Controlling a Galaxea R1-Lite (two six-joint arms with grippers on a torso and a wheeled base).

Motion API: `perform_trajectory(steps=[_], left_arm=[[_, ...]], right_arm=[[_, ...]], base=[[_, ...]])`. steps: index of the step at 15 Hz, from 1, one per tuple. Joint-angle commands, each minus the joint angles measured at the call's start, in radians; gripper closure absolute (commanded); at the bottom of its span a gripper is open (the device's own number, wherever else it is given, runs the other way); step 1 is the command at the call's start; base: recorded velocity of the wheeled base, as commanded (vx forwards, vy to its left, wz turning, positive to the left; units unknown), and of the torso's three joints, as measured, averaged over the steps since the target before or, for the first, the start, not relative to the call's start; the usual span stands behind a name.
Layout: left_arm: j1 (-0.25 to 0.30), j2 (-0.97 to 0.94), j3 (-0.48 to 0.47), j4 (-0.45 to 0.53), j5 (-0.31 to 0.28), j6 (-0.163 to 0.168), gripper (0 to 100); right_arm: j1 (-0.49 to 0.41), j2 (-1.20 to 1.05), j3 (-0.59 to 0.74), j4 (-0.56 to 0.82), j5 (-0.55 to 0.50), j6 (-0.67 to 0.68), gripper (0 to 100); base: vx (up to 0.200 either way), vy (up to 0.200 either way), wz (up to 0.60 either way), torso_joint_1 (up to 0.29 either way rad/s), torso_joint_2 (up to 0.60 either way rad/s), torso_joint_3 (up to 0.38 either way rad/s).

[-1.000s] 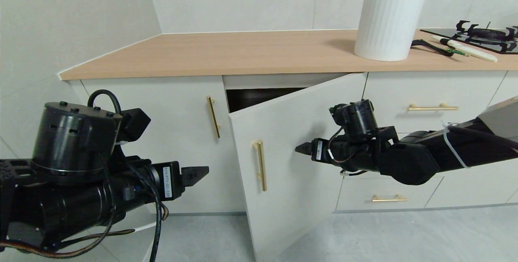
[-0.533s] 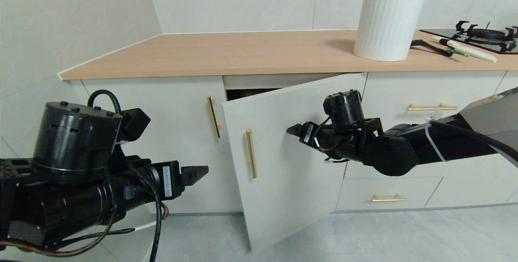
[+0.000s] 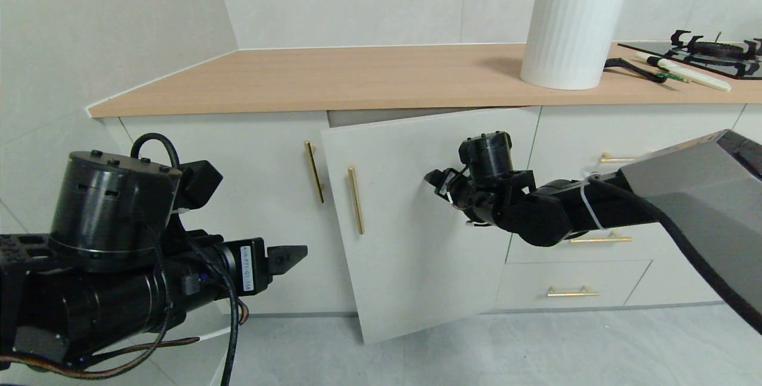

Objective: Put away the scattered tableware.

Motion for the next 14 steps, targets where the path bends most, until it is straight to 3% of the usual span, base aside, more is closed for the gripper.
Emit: perform_trajectory(steps=[1, 9, 14], left_arm=[[0.000, 0.002, 0.000, 0.000, 0.000, -0.001, 0], [0.000, 0.002, 0.000, 0.000, 0.000, -0.001, 0], [0.000, 0.003, 0.000, 0.000, 0.000, -0.001, 0]], right_arm=[[-0.011, 0.047, -0.046, 0.001, -0.033, 0.000, 0], [-0.056, 0.131, -0.147, 0.006, -0.138, -0.003, 0], [-0.071, 0.145, -0.162, 0.007, -0.152, -0.004, 0]], base=[[0.000, 0.000, 0.00, 0.000, 0.00, 0.000], [0.000, 0.000, 0.00, 0.000, 0.00, 0.000], [0.000, 0.000, 0.00, 0.000, 0.00, 0.000]])
